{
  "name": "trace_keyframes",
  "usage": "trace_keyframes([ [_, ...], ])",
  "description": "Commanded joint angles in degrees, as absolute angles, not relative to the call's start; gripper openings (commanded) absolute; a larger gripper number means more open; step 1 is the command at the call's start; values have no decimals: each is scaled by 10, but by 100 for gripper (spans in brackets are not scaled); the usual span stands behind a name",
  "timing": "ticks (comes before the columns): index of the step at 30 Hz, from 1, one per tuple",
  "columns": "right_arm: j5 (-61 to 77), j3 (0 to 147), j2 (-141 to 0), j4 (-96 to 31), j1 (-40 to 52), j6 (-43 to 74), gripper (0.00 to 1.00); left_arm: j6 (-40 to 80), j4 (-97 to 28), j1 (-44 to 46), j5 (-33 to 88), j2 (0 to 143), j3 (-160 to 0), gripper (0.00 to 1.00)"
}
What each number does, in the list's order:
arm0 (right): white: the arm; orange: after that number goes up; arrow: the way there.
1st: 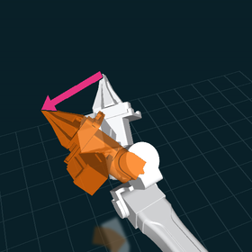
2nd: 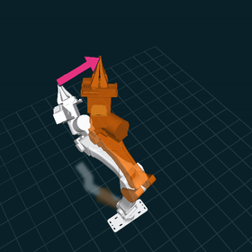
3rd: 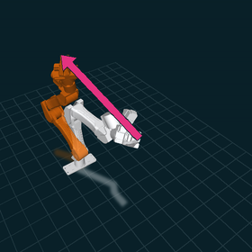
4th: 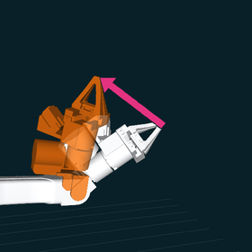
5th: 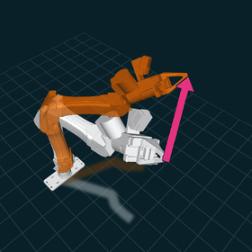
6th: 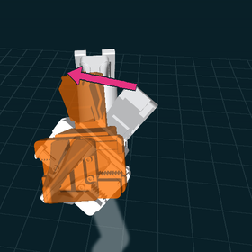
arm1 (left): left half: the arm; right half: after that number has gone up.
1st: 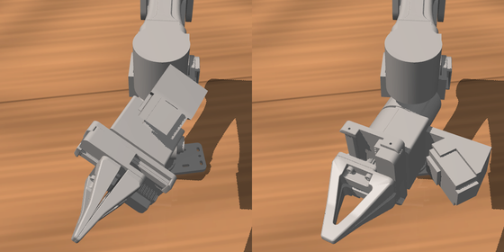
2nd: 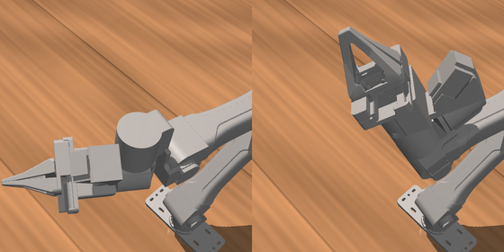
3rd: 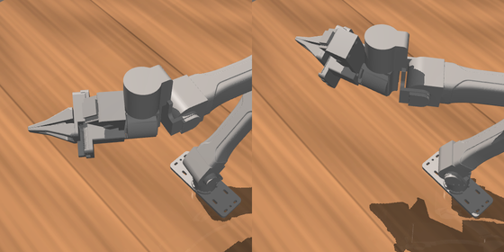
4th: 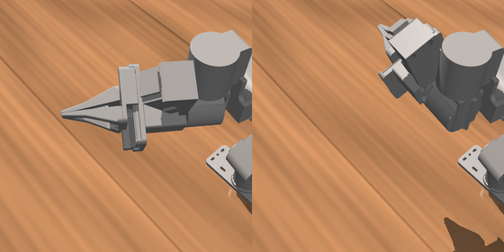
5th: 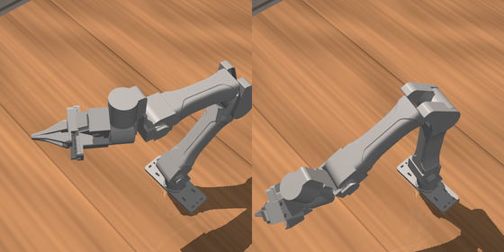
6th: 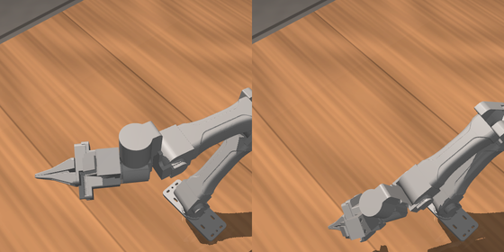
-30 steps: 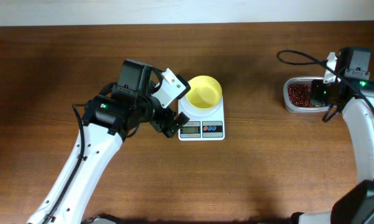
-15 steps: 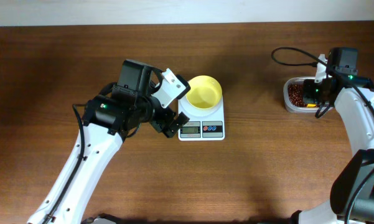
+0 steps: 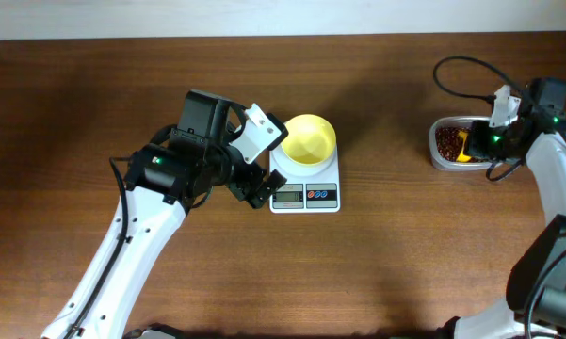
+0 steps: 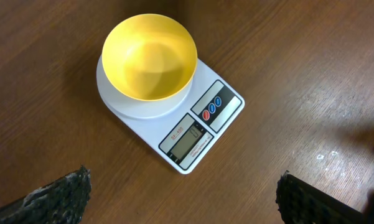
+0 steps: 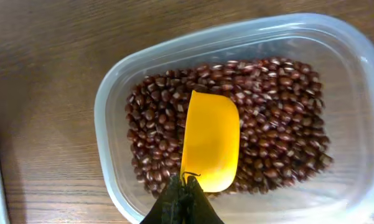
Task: Scoop item into bowl and weigh 50g on scale
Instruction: 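Dip the scoop into the red beans with the right gripper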
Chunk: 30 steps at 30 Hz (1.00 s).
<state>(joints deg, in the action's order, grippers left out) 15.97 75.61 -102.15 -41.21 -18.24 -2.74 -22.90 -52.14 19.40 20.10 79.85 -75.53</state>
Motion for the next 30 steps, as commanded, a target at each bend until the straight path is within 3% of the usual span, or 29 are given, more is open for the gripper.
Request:
trace_keyframes([
  [1,211,761,-1051,-416,-185,-23,4,-225,-522,194,201,787,-750,99],
  [18,446,760,-1099,-396,-304,-21,4,-225,-522,194,201,787,-750,99],
  [30,484,760,-1119,-368,-306,-6,4,-225,-522,194,201,787,-750,99],
])
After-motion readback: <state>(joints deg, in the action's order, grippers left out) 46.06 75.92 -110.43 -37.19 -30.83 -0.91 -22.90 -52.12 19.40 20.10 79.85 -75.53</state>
